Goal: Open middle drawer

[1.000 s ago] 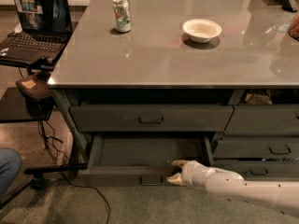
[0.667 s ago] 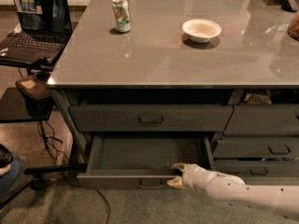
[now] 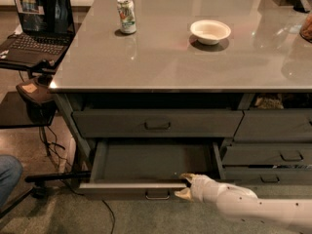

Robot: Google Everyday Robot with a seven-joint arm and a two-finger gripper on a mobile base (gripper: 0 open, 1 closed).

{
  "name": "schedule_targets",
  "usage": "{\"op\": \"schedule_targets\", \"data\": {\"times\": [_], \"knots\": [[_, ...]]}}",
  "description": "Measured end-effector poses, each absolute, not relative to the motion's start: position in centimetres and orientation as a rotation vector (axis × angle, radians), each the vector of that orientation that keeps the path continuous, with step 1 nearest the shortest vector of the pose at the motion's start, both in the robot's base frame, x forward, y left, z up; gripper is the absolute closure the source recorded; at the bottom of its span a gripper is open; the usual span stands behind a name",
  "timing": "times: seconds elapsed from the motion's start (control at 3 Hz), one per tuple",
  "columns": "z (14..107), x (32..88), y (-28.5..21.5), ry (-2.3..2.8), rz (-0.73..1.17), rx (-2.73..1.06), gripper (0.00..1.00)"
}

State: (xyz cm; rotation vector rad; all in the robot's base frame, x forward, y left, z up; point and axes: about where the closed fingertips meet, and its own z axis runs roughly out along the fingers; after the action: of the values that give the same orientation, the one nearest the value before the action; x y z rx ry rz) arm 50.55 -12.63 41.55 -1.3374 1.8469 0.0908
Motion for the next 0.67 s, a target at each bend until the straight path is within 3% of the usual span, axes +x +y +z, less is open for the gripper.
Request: {"op": "schedule_targets", "data": {"times": [0.67], "knots": [[41.0,48.5,-12.7,1.838,0.097,-1.376,1.00]]}}
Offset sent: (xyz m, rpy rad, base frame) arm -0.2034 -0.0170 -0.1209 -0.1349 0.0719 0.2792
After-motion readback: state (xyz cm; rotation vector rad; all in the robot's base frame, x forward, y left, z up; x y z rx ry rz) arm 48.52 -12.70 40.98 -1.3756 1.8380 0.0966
